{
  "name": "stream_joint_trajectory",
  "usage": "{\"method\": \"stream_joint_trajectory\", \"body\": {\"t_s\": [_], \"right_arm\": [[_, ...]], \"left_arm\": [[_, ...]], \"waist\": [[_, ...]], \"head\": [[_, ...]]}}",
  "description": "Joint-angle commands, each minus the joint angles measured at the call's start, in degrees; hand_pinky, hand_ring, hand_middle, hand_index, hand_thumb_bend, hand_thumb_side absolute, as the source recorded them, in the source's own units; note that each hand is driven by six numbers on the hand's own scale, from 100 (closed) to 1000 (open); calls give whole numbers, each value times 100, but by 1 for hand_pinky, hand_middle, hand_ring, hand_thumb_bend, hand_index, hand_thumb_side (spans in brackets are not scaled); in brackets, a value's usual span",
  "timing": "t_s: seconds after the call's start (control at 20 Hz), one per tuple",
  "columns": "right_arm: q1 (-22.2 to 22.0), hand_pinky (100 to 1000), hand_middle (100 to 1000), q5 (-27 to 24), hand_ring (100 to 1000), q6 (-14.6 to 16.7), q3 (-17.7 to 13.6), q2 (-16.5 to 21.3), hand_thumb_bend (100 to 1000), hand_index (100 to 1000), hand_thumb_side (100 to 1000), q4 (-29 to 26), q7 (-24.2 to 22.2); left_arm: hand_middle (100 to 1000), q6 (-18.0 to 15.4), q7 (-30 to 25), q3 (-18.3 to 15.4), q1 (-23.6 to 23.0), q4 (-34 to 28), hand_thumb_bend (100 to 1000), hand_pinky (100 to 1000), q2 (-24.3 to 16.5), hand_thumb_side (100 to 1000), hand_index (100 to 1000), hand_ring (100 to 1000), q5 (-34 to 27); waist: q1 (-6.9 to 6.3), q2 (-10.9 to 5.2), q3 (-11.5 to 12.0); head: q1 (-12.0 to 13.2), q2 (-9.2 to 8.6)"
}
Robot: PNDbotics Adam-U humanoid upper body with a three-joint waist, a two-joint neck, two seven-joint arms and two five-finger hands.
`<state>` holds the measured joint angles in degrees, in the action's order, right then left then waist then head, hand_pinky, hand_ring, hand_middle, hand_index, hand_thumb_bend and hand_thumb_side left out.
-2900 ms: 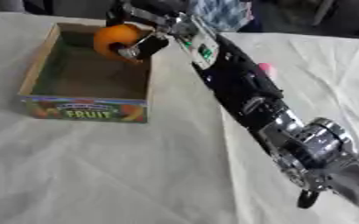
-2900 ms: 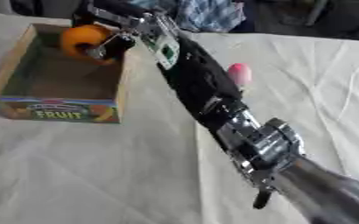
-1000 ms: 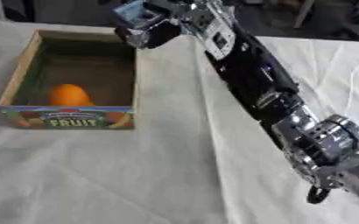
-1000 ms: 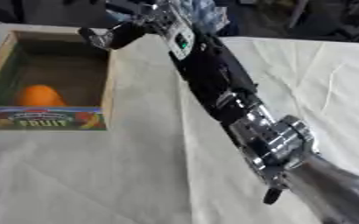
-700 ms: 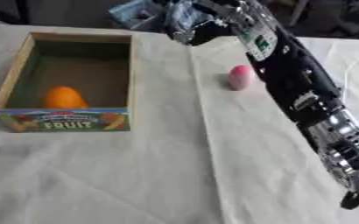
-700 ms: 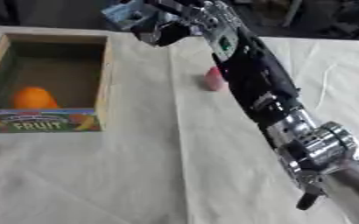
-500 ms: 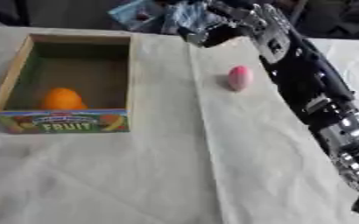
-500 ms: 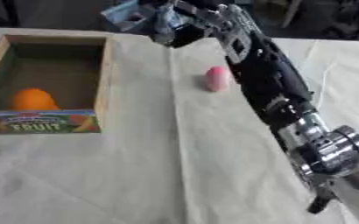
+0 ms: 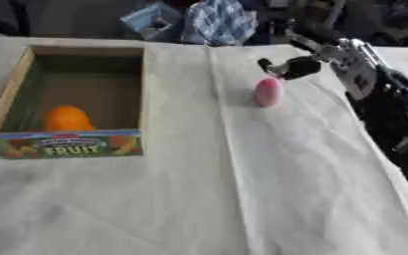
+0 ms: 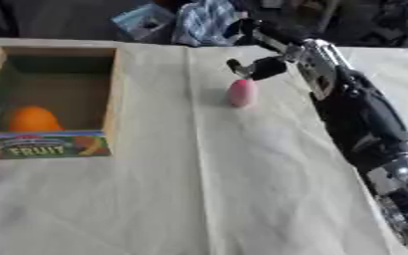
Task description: Pick up objects on the table and place them in the box.
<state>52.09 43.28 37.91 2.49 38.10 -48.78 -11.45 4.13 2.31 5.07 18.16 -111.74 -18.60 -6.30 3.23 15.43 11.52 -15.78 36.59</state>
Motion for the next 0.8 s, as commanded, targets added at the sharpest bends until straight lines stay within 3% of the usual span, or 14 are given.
{"method": "stream_joint_trajectory", "body": {"t_s": [0.05,0.8], "right_arm": [[-2,799,868,128,886,49,-62,312,155,883,558,24,86],[-262,796,841,507,884,6,-127,229,158,868,647,484,252]], "left_arm": [[507,-8,34,-60,35,-61,785,551,-110,405,703,502,40],[506,-1,31,-52,41,-52,796,545,-85,405,702,502,43]], "waist": [[-26,-100,-20],[-34,-68,-28]], "head": [[16,-79],[-13,-114]]}}
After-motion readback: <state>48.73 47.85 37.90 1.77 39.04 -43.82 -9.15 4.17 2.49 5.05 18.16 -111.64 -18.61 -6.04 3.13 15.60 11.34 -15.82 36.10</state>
